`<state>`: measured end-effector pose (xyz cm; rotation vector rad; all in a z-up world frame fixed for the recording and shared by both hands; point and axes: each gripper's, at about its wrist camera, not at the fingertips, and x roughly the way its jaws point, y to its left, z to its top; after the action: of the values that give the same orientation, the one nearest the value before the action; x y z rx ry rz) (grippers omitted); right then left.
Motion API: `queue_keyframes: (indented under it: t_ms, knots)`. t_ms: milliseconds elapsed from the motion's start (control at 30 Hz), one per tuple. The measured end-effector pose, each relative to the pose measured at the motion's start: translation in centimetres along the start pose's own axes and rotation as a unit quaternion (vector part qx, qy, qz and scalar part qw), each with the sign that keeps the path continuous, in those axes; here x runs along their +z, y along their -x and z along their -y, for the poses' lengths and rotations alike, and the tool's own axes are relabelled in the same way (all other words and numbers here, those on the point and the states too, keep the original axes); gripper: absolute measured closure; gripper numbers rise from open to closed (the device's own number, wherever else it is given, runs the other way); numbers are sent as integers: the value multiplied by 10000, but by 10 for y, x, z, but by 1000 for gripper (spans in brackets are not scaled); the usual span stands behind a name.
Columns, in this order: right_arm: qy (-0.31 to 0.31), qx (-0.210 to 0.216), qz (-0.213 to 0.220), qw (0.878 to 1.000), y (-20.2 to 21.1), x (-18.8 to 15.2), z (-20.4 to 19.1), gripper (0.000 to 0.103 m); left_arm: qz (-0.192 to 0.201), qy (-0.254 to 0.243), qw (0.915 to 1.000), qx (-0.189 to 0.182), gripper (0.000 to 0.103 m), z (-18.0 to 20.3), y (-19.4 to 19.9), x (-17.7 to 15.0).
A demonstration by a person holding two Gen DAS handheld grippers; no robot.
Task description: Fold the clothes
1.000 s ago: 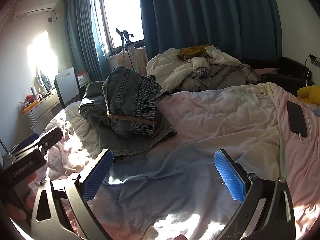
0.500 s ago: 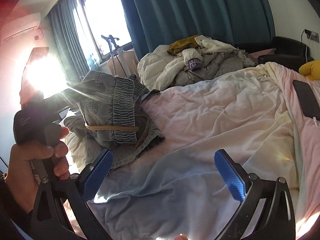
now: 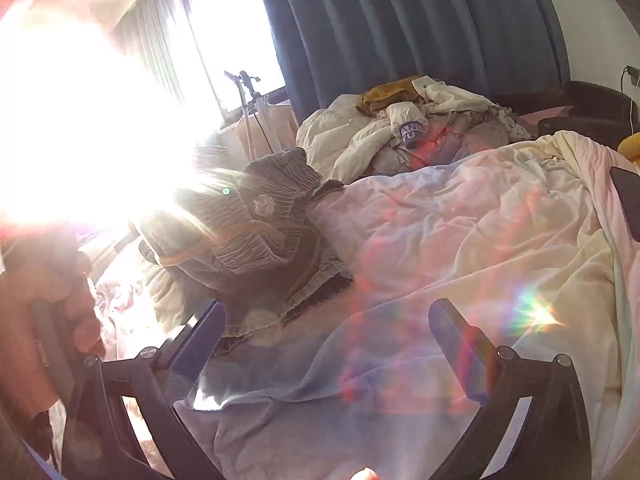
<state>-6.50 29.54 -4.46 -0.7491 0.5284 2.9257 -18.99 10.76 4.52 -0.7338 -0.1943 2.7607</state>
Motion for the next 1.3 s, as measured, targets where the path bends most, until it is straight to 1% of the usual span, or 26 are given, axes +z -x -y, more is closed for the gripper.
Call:
queue_keyframes:
  t_ms: [133,200,333,433,467,600,700,800,833,900,967,1033,1067,1100,1133,1167,1233,1267,1300]
  knots:
    - [147,87,22,9999,9,1,-11,0,278,318,9990,-139,94,-35,60,4]
    - [249,195,24,9995,14,2,-18,0,379,563,9976,-160,94,-59,87,3]
    - [324,531,-13,9981,24,1,-32,0,371,1071,9935,-99,95,-116,119,-8]
    - [349,827,-133,9959,28,-3,-42,0,161,1370,9904,118,95,-162,120,-26]
    - [362,956,-199,9946,27,-5,-47,0,78,1518,9883,161,95,-176,117,-31]
    - [556,1220,-531,9895,18,-14,-65,0,-173,1981,9797,265,94,-223,100,-45]
    - [500,1591,-895,9819,1,-23,-71,1,-302,2389,9705,142,94,-245,88,-56]
    - [135,1952,-1252,9726,-23,-26,-69,8,-444,2680,9624,14,94,-258,81,-65]
    - [-37,2006,-1305,9709,-30,-25,-65,8,-484,2790,9591,-11,93,-262,80,-68]
    - [-380,2074,-1369,9679,-44,-24,-57,8,-575,3007,9520,-55,88,-270,78,-75]
    - [-647,2172,-1479,9627,-59,-23,-52,9,-657,3201,9451,-78,84,-275,79,-81]
    - [-795,2312,-1623,9560,-73,-23,-51,14,-718,3307,9410,-29,79,-278,82,-87]
    - [-819,2372,-1670,9535,-79,-23,-52,14,-741,3331,9400,-5,75,-278,84,-90]
    - [-831,2428,-1708,9513,-85,-23,-54,15,-731,3337,9399,21,67,-278,88,-92]
    - [-804,2454,-1753,9500,-91,-23,-57,16,-710,3336,9400,49,62,-278,93,-94]
    - [-756,2466,-1800,9492,-96,-24,-61,16,-689,3335,9402,77,53,-277,97,-97]
    - [-659,2489,-1895,9475,-108,-25,-67,17,-621,3350,9401,133,49,-278,108,-100]
    - [-611,2500,-1943,9466,-114,-25,-70,18,-552,3359,9401,164,44,-277,114,-102]
    - [-563,2511,-1990,9456,-120,-26,-74,24,-465,3350,9409,182,38,-276,121,-103]
